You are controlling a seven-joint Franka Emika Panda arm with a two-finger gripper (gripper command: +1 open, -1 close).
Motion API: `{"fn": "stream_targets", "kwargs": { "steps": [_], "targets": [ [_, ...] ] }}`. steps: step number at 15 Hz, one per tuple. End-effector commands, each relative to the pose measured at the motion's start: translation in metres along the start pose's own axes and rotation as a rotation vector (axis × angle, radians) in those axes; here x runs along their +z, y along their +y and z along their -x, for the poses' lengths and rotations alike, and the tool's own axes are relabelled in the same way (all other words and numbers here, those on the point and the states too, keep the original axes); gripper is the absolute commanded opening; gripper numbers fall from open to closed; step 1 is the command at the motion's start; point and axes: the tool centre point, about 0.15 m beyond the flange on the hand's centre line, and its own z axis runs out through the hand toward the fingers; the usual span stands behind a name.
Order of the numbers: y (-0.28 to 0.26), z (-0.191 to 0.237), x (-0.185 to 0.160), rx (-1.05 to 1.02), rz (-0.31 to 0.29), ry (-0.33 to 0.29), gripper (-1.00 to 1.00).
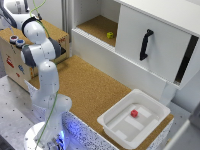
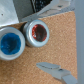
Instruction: Push down the red button to turn on the red light
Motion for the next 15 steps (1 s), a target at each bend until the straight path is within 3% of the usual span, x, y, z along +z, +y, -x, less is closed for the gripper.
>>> {"fn": "stream_targets", "kwargs": {
  "steps": [1, 15],
  "targets": [
    [-0.013, -0.063, -0.003, -0.003, 0.087, -0.217, -1.0],
    [-0.014, -0.07, 0.025, -0.001, 0.029, -0.24, -1.0]
  ]
}}
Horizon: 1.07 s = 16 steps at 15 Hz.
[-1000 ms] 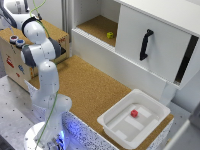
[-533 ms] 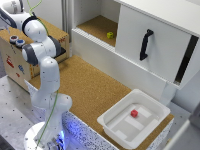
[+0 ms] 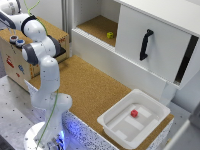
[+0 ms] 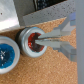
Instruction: Push down the red button to turn on the red light
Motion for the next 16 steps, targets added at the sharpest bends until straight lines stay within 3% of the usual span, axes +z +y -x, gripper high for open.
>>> {"fn": "stream_targets", "kwargs": {
  "steps": [1, 6, 7, 13, 14, 16],
  "targets": [
    [0.009, -0.053, 0.008, 0.01, -0.011, -0.232, -1.0],
    [0.016, -0.054, 0.026, 0.024, -0.021, -0.252, -1.0],
    [0.017, -0.055, 0.029, 0.028, 0.01, -0.262, -1.0],
    [0.014, -0.053, 0.05, 0.04, 0.026, -0.299, -1.0],
    [0.01, -0.05, 0.044, 0.036, 0.028, -0.296, -1.0],
    [-0.004, -0.043, -0.008, 0.03, 0.068, -0.249, -1.0]
  ]
}}
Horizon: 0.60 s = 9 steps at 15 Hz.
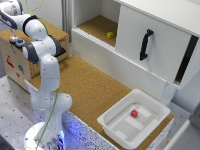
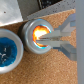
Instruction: Push down the red button to turn on the red light
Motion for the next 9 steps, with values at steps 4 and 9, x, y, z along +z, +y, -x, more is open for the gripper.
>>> {"fn": "stream_targets", "kwargs": {
  "steps": [4, 9],
  "targets": [
    [-0.004, -0.023, -0.101, 0.057, 0.118, -0.125, -1.0],
    [0.016, -0.004, -0.096, 0.147, 0.04, -0.111, 1.0]
  ]
}}
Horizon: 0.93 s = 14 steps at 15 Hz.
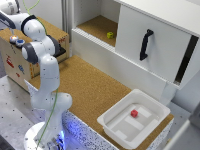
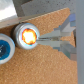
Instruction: Push down the red button to turn on the red light
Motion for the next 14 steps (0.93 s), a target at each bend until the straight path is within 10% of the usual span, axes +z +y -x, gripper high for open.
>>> {"fn": "stream_targets", "kwargs": {
  "steps": [1, 14],
  "targets": [
    [0.022, -0.018, -0.015, 0.077, -0.07, -0.152, 1.0],
    [0.055, 0.046, -0.016, 0.37, -0.076, -0.123, 1.0]
  ]
}}
